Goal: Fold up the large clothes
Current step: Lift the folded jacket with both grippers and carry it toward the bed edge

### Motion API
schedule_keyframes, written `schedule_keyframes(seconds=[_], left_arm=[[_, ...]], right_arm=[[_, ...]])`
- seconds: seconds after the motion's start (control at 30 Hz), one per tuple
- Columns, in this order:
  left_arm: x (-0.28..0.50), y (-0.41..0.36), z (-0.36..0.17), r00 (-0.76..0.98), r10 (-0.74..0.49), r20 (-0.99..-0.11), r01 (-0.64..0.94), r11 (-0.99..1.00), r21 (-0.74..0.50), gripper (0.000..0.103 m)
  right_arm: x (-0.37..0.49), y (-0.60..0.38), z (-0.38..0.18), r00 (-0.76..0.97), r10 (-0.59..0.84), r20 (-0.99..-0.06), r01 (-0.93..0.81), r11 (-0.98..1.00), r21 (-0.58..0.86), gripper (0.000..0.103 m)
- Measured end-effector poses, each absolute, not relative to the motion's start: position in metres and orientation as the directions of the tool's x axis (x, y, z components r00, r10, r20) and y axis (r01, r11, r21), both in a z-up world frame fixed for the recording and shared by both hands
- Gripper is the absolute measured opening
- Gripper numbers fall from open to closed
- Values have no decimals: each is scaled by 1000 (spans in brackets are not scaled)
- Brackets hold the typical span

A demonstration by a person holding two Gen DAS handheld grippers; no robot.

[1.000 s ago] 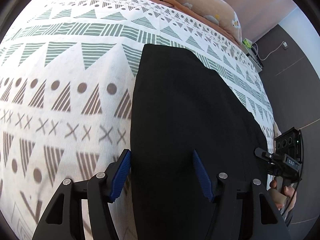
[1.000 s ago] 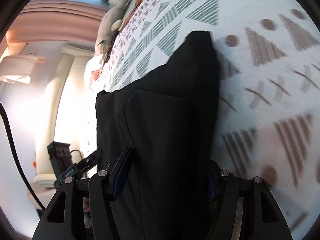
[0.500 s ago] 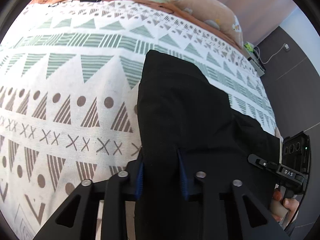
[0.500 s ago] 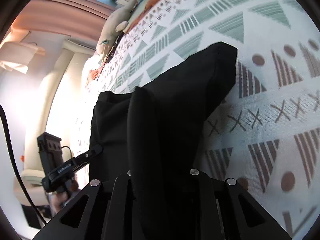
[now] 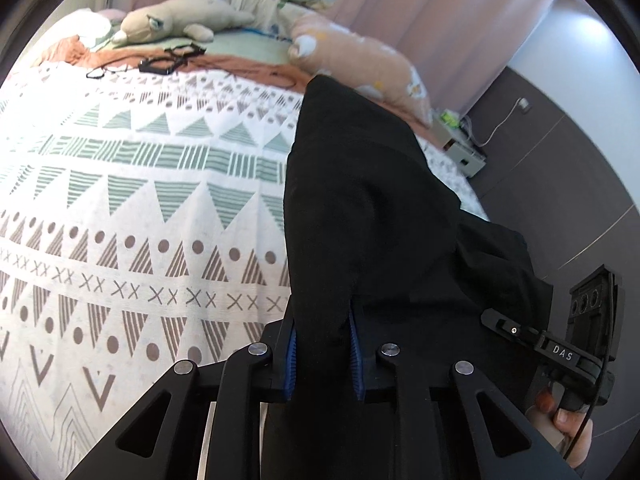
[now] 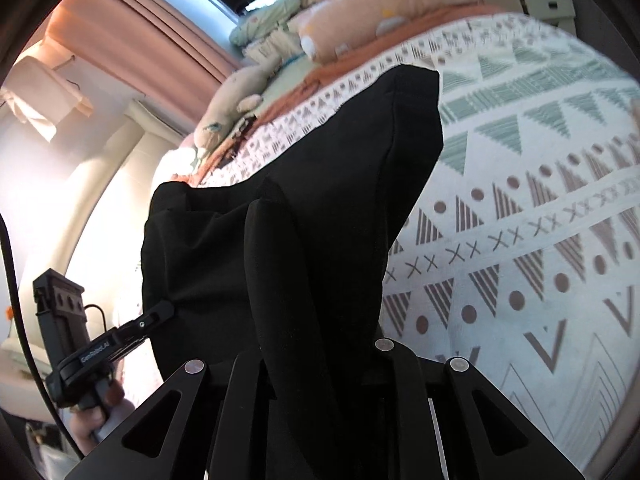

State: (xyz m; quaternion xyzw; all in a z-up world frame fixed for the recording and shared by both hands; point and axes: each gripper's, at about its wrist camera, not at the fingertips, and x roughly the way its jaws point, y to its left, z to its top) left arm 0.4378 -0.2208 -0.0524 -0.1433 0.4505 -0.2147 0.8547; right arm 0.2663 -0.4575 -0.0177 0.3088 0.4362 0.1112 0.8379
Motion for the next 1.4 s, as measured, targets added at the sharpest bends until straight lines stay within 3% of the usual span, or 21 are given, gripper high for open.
schedule_keyframes(seconds=[0.27, 0.6, 1.4], left_arm=[[407, -198, 1, 570, -524, -633, 275, 847, -454, 21], [382, -119, 58, 661, -497, -563, 268, 856, -442, 20], [323, 181, 77, 809, -268, -523, 0, 890, -455, 20]], right_arm=[[227, -421, 60, 709, 351, -612, 24, 855, 518, 15], [202, -349, 131, 778, 352, -521, -97, 886, 454, 15], [244, -68, 163, 648, 592, -479, -429, 803, 413, 14]])
